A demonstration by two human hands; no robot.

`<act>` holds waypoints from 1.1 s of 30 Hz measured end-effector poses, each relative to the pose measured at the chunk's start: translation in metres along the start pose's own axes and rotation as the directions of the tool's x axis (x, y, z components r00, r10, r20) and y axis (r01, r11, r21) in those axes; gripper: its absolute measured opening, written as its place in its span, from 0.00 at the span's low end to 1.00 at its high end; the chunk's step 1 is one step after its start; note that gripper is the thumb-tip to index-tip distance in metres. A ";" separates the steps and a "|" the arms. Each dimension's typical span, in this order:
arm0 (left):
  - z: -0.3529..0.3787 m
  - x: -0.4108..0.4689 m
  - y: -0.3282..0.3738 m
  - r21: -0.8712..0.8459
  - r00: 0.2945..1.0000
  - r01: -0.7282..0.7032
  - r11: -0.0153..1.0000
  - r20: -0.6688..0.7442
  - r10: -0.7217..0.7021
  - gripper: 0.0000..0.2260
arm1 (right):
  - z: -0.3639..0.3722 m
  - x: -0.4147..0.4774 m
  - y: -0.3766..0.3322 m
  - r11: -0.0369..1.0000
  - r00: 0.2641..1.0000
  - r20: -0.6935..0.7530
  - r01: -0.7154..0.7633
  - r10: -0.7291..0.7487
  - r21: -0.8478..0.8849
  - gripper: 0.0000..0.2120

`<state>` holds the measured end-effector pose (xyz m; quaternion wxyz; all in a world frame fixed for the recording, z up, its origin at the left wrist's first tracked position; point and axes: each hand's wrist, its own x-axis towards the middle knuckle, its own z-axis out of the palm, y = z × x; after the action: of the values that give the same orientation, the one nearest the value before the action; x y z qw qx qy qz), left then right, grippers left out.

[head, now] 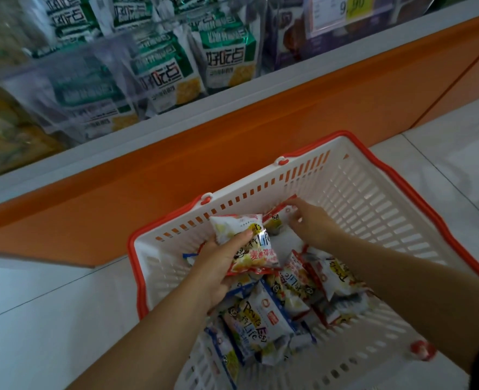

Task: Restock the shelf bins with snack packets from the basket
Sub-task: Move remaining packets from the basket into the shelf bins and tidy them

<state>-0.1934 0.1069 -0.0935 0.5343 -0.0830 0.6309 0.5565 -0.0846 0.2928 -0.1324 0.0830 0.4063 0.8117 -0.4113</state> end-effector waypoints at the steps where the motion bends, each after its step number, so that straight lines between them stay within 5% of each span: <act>1: -0.002 -0.002 0.001 0.008 1.000 -0.011 1.000 0.019 0.011 0.21 | 0.004 0.008 0.004 0.990 0.998 0.052 0.052 -0.046 -0.131 0.22; 3: -0.002 -0.004 0.005 0.033 0.998 -0.039 0.999 0.042 0.038 0.17 | 0.013 0.023 0.010 0.957 0.987 0.148 0.099 -0.060 -0.272 0.27; 6: -0.006 -0.006 0.010 0.083 0.997 -0.069 0.994 0.046 0.065 0.14 | 0.022 0.036 0.017 0.930 0.981 0.194 0.069 0.003 -0.362 0.18; 9: -0.013 -0.007 0.013 0.087 0.996 -0.073 0.993 0.058 0.068 0.13 | 0.028 0.041 0.034 0.975 0.970 0.152 -0.165 0.188 -0.152 0.14; 15: -0.013 -0.008 0.006 0.112 0.995 -0.101 0.989 0.007 0.101 0.10 | 0.032 0.034 0.049 0.909 0.908 -0.042 -0.414 0.416 0.054 0.37; 18: -0.011 -0.011 0.006 0.098 0.994 -0.106 0.989 -0.010 0.108 0.10 | 0.019 0.033 0.049 0.906 0.895 -0.144 -0.409 0.422 0.111 0.30; 21: -0.007 -0.020 0.013 0.034 0.992 -0.116 0.993 0.053 0.114 0.11 | -0.003 0.024 0.051 0.898 0.900 -0.058 -0.424 0.432 0.115 0.17; 25: -0.001 -0.037 0.024 0.099 0.968 -0.139 0.985 0.223 0.114 0.26 | -0.043 -0.004 0.038 0.937 0.916 0.223 -0.347 0.334 0.024 0.21; 28: 0.004 -0.056 0.038 0.117 0.939 -0.204 0.972 0.303 0.161 0.20 | -0.084 -0.030 -0.002 0.976 0.895 0.404 -0.216 0.188 0.025 0.24; 33: 0.005 -0.103 0.089 0.210 0.882 -0.388 0.897 0.368 0.295 0.36 | -0.158 -0.088 -0.100 0.998 0.865 0.498 0.034 -0.051 0.043 0.34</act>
<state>-0.2101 0.0927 0.0409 0.5298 0.1996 0.6097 0.5547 -0.0676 0.3238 0.0712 0.2741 0.2693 0.7647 -0.5173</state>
